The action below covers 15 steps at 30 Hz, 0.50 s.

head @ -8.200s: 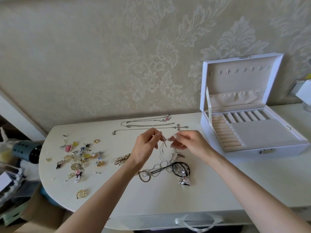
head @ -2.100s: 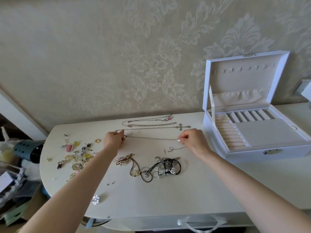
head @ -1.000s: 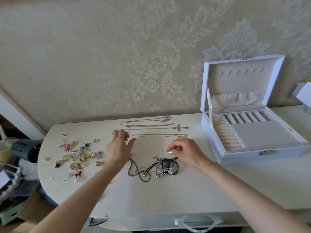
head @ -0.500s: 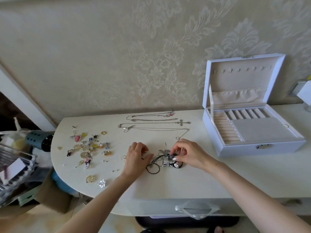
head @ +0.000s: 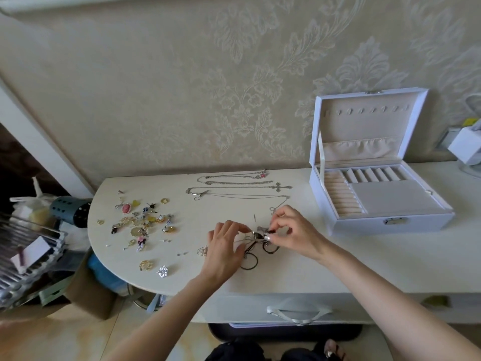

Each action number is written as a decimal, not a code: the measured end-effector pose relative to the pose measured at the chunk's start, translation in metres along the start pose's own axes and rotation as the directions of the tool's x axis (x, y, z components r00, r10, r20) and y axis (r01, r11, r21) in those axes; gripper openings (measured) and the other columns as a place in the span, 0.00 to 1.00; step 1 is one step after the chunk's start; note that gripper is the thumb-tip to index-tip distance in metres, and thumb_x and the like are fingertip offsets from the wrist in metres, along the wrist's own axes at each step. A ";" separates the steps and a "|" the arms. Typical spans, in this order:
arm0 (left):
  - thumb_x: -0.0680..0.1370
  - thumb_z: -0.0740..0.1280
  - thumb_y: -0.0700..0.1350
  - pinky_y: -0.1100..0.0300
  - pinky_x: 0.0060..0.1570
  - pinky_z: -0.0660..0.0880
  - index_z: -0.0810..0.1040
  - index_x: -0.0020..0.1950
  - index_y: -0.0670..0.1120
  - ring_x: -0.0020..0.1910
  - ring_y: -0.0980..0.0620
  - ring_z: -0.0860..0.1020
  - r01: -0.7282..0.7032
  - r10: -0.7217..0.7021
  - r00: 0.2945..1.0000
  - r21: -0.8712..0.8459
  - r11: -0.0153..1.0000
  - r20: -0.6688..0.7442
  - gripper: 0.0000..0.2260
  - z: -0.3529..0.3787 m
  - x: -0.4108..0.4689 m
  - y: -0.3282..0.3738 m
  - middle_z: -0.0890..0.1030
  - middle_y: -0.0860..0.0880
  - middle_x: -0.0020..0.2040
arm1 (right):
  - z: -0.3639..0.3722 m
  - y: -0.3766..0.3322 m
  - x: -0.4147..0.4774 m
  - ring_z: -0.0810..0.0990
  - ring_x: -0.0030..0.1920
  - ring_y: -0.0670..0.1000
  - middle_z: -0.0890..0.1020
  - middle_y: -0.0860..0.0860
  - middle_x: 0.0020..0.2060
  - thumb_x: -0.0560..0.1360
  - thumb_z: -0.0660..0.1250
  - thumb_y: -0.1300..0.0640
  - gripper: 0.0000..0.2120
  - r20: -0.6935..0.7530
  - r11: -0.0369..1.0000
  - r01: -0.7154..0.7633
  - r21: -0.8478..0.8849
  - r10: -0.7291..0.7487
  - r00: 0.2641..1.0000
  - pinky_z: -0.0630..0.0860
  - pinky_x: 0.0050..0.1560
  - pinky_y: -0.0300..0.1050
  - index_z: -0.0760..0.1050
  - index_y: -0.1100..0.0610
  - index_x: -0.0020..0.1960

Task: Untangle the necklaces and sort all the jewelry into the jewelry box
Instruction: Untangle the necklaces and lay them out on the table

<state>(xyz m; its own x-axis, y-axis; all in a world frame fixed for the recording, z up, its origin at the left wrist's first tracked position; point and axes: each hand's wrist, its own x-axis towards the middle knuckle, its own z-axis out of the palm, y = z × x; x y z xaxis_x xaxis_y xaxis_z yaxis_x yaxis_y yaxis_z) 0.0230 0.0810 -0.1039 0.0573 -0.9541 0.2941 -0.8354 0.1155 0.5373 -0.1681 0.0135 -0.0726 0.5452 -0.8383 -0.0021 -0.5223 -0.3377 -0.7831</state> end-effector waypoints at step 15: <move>0.75 0.65 0.51 0.61 0.34 0.69 0.72 0.47 0.38 0.31 0.53 0.73 0.304 -0.171 0.953 -0.759 0.576 0.251 0.15 -0.036 0.027 0.044 0.77 0.47 0.35 | -0.019 -0.044 0.013 0.76 0.30 0.46 0.79 0.54 0.30 0.75 0.67 0.54 0.09 0.048 0.889 -0.048 0.456 0.029 0.998 0.73 0.33 0.37 0.79 0.61 0.43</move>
<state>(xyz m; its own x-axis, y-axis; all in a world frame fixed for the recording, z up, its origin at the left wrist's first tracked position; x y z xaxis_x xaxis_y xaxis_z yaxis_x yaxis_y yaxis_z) 0.0071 0.0700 -0.0439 0.0604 -0.9981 -0.0104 -0.0490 -0.0133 0.9987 -0.1511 0.0093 -0.0265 0.5608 -0.8261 -0.0545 -0.1910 -0.0650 -0.9794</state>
